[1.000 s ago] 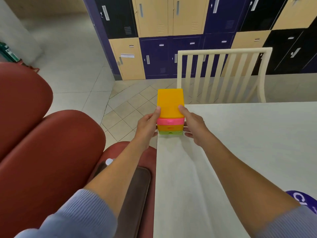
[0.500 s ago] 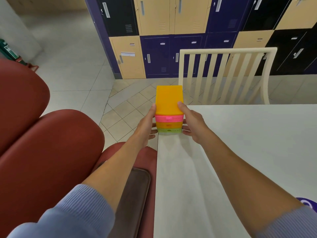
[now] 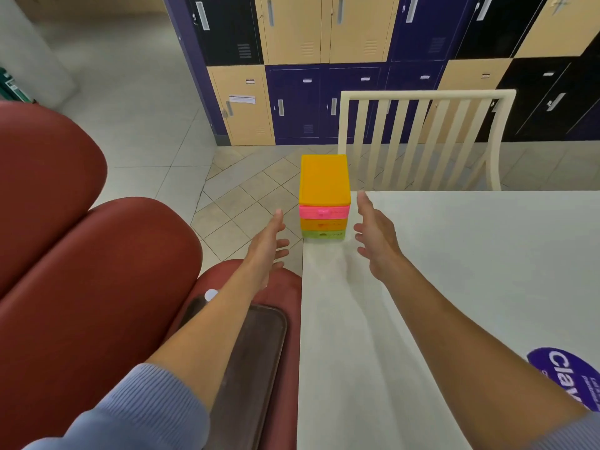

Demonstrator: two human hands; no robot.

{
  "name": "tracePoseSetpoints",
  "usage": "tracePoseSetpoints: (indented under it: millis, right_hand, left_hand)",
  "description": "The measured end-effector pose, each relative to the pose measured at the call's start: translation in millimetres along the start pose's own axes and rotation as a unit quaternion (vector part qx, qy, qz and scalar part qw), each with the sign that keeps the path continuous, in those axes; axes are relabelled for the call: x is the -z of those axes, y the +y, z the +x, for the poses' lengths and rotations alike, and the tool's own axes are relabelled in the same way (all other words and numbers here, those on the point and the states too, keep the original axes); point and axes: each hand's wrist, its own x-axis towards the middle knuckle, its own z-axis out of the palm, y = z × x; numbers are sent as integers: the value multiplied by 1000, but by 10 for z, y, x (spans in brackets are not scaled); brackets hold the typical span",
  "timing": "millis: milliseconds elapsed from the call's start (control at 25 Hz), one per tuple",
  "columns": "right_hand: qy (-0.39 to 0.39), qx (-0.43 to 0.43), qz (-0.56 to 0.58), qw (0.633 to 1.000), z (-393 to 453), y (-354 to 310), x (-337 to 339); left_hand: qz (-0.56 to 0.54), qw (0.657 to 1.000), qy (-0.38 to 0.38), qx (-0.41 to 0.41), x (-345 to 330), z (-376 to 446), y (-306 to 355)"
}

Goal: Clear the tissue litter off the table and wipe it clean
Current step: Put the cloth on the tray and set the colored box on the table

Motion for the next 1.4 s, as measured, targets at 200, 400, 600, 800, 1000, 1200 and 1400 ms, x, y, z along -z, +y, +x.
tracePoseSetpoints:
  millis: [200, 400, 600, 800, 1000, 1200, 1400]
  right_hand:
    - [46, -29, 5, 998, -415, 355, -160]
    - [-2, -58, 23, 998, -884, 684, -557]
    - [-39, -72, 20, 996, -1182, 988, -1157]
    - [-41, -107, 2, 993, -1167, 1343, -1820]
    - [-33, -133, -2, 991, -932, 1683, -2297]
    - [-16, -123, -41, 991, -489, 2098, -2587]
    - [-64, -39, -124, 989, -151, 2397, -2737]
  left_hand:
    - [0, 1000, 7, 11, 359, -361, -376]
    - [-3, 999, 5, 34, 869, -636, -763]
    - [-6, 999, 4, 40, 1448, -690, -1097]
    - [17, 999, 15, 49, 1992, -496, -1342]
    - [48, 997, 7, 58, 2274, -81, -1598]
    - [93, 995, -22, 30, 2312, 486, -1871]
    - [141, 987, -75, -20, 2245, 988, -2144]
